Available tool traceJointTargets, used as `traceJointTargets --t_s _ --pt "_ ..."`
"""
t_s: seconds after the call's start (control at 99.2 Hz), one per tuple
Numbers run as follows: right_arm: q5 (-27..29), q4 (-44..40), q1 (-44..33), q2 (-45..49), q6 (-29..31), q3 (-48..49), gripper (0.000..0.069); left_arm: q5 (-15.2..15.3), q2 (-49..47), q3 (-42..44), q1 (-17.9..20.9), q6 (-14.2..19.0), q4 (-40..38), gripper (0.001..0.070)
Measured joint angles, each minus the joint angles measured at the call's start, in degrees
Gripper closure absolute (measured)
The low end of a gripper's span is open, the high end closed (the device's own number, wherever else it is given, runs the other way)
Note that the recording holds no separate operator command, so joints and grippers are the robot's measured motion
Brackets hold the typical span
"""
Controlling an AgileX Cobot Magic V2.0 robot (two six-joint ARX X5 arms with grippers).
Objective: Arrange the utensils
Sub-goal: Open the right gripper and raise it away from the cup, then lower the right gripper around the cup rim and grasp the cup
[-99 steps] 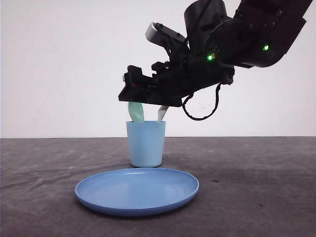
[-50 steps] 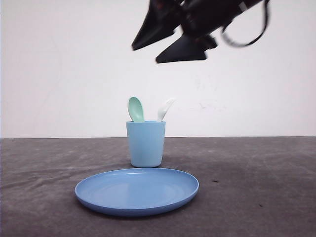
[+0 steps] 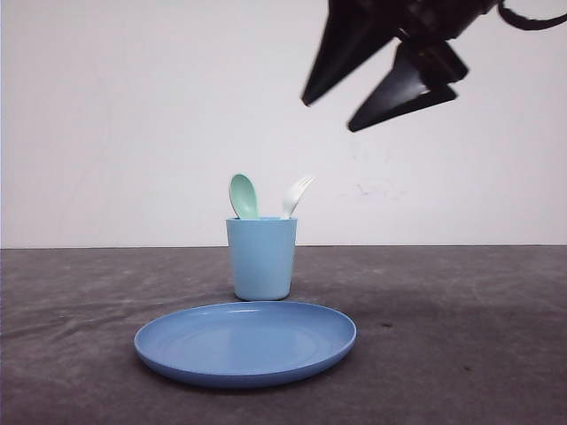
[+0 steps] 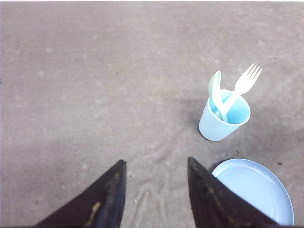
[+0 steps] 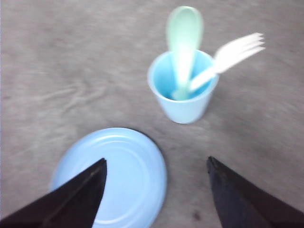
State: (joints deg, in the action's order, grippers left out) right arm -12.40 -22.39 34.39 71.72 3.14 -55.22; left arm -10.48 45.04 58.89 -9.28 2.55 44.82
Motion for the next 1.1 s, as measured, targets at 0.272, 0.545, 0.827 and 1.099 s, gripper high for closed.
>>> traceJointTargets --t_s 0.272,0.545,0.827,1.099 --pt "0.6 -0.6 0.0 1.3 -0.2 0.0 0.0093 0.0 0.0 0.0 0.0 0.0 0.0 0.0473" --pt "0.6 1.9 0.0 7.4 -0.4 0.0 0.001 0.0 0.0 0.0 0.0 0.0 0.0 0.0473" --pt "0.4 16.5 -0.1 20.7 -1.3 0.0 0.001 0.0 0.0 0.0 0.0 0.0 0.0 0.0473" --pt "-2.2 34.9 -0.1 29.9 -1.4 0.0 0.001 0.0 0.0 0.0 0.0 0.0 0.0 0.0473"
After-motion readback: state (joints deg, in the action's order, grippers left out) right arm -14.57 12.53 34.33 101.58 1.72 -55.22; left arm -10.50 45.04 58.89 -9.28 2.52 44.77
